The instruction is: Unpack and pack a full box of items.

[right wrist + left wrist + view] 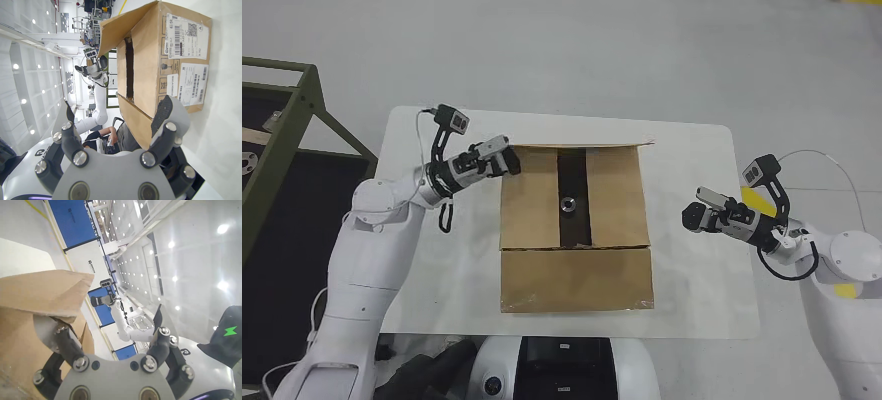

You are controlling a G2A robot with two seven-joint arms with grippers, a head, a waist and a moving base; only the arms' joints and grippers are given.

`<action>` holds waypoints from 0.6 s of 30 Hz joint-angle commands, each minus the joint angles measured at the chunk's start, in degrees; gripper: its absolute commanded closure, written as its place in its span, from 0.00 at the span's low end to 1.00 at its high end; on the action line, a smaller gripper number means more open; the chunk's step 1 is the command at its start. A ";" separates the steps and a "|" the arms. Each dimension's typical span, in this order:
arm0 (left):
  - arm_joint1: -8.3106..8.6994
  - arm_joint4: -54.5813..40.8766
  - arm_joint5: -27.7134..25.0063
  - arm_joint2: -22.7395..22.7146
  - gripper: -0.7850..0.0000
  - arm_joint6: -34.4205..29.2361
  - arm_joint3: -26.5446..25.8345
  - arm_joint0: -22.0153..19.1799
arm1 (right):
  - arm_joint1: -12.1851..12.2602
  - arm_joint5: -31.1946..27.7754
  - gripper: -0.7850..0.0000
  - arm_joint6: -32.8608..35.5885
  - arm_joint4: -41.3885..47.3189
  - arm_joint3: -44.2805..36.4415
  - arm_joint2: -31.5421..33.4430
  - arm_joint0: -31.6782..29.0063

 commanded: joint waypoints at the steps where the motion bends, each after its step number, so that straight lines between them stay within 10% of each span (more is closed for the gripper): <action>1: -0.12 -0.98 0.94 0.55 0.00 0.63 0.42 -0.83 | 0.00 0.00 0.00 0.00 0.00 0.00 0.00 0.00; 18: -1.56 3.80 -1.17 5.68 0.00 14.43 4.00 -8.55 | 0.00 0.00 0.00 0.00 0.00 0.00 0.00 0.00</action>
